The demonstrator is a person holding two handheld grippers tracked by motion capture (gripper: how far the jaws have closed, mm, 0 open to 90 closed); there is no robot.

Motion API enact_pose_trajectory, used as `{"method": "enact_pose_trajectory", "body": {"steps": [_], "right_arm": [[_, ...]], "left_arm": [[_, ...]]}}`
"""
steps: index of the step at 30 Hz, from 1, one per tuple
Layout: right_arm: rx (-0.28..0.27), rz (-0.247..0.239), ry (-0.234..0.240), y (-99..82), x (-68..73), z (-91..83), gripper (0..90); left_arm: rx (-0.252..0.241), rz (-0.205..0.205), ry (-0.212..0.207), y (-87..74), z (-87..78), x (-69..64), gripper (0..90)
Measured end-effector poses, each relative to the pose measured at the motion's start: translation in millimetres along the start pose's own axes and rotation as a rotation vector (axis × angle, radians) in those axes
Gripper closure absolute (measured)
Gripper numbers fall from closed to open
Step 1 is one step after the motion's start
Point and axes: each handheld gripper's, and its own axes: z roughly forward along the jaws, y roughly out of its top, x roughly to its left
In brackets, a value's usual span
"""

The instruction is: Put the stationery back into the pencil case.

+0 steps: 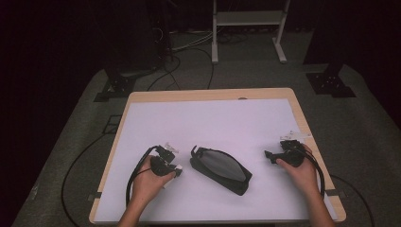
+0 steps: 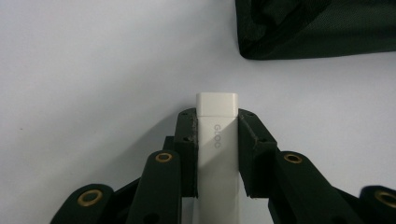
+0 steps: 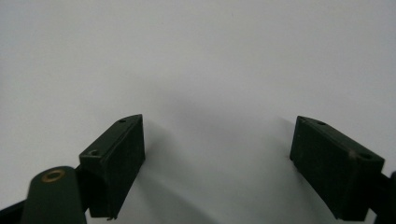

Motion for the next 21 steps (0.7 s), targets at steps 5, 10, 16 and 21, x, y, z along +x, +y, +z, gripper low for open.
{"method": "enact_pose_trajectory", "body": {"steps": [5, 10, 16, 21], "right_arm": [[0.000, 0.000, 0.000, 0.0, 0.0, 0.0, 16.6], [0.001, -0.001, 0.000, 0.0, -0.1, -0.1, 16.7], [0.000, 0.000, 0.000, 0.0, 0.0, 0.0, 16.6], [0.001, 0.000, 0.000, 0.0, -0.1, 0.0, 16.6]], "left_arm": [[-0.059, -0.005, -0.020, -0.8, -8.9, 3.8, 71.2], [-0.116, -0.007, -0.038, -1.8, -17.4, 7.5, 71.2], [-0.196, -0.012, -0.065, -2.4, -28.1, 10.1, 71.2], [-0.267, 0.001, -0.099, 0.4, -38.6, 7.8, 71.2]]}}
